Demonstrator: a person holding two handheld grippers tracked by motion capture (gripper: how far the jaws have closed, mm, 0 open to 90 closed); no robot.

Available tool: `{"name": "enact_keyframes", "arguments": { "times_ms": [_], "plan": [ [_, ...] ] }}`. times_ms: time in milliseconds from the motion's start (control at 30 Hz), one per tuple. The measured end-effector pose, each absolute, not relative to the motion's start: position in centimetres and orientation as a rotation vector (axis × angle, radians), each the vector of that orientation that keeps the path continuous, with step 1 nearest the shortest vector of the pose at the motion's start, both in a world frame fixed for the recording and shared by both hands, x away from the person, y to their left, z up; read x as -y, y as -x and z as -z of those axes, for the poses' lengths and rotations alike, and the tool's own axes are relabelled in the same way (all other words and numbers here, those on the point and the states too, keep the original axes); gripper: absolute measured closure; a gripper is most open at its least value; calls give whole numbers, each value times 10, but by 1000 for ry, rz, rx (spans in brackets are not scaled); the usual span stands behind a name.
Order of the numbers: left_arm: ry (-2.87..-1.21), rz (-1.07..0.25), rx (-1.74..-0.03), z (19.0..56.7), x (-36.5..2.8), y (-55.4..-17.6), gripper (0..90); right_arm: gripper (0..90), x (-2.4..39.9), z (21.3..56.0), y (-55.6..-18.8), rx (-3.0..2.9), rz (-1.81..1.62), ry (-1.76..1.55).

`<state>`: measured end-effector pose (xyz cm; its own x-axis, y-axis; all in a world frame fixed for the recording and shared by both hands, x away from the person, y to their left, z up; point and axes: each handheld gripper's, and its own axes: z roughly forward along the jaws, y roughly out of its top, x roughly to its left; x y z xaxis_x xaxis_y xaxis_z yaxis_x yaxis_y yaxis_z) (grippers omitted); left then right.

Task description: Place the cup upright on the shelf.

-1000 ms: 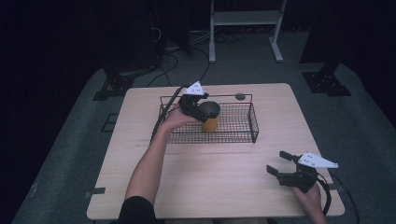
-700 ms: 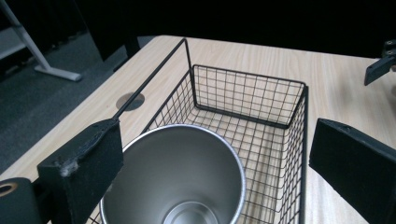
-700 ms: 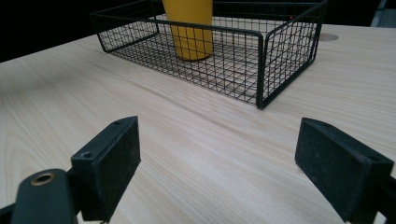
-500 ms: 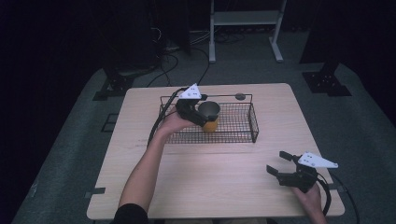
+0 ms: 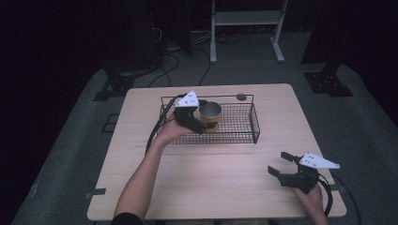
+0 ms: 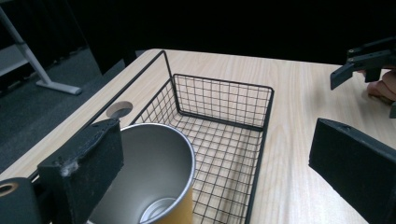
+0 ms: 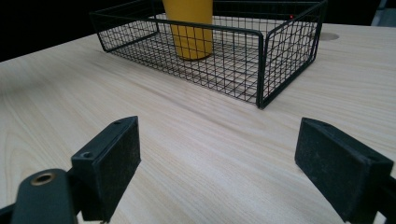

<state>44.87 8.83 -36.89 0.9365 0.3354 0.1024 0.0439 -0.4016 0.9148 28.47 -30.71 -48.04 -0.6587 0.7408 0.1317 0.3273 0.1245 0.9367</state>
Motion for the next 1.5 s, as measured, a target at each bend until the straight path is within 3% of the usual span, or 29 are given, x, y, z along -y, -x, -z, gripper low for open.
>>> {"name": "enact_keyframes", "arguments": {
  "times_ms": [1500],
  "plan": [
    [-1959,-313,-279,387,-109,-404,29,134,307,481,-285,-2048,-1543,-1034]
  ]
}}
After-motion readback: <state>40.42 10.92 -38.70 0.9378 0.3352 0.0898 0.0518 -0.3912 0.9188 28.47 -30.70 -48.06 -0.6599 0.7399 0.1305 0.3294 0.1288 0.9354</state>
